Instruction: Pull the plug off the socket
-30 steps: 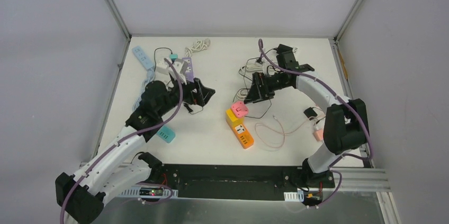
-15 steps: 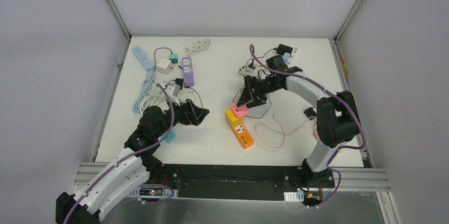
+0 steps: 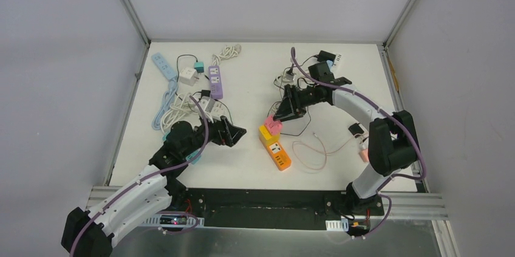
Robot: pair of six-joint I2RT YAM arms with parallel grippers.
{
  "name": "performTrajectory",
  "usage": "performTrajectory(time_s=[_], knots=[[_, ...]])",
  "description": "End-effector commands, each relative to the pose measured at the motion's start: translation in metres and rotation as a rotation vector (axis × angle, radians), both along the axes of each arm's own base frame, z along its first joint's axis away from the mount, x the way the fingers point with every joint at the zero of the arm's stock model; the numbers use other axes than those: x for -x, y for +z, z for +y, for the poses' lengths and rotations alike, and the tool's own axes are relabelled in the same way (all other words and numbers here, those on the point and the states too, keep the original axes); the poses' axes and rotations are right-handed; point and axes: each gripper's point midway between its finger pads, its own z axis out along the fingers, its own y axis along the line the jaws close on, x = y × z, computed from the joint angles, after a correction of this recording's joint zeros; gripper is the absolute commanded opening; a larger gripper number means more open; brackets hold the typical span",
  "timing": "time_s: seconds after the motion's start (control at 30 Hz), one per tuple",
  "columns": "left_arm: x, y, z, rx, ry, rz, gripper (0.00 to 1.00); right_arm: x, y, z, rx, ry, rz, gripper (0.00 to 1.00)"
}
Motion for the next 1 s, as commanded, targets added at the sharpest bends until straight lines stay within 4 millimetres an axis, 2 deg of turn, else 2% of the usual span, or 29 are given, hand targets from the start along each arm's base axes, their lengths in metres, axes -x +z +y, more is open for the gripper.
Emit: performTrajectory(time_s=[0.0,0.17,0.33,0.5,0.7,0.8,0.97], knots=[[0.003,0.012,-0.013,0.0,-0.058,-0.109,0.9,-0.002,0.02,0.002,-0.028,0.016,-0.079,0.49],[0.0,-0.005,-0.031,-0.124,-0.106,-0.149,0.9,-0.003,-0.002,0.0,0.137,0.047,-0.164,0.47],[0.0,-0.023,-0.05,-0.265,-0.148,-0.245,0.92,-0.006,-0.013,-0.001,0.239,0.069,-0.227,0.46],[-0.006,-0.038,-0.068,-0.306,-0.176,-0.297,0.97,0.0,-0.018,0.003,0.26,0.093,-0.22,0.36],[-0.014,-0.038,-0.098,-0.321,-0.215,-0.348,0.97,0.0,-0.021,0.004,0.276,0.097,-0.209,0.25],[-0.022,-0.041,-0.107,-0.34,-0.213,-0.367,0.96,0.0,-0.023,0.004,0.276,0.099,-0.202,0.2],[-0.026,-0.048,-0.119,-0.339,-0.239,-0.359,0.91,0.0,-0.026,0.005,0.277,0.099,-0.185,0.04]])
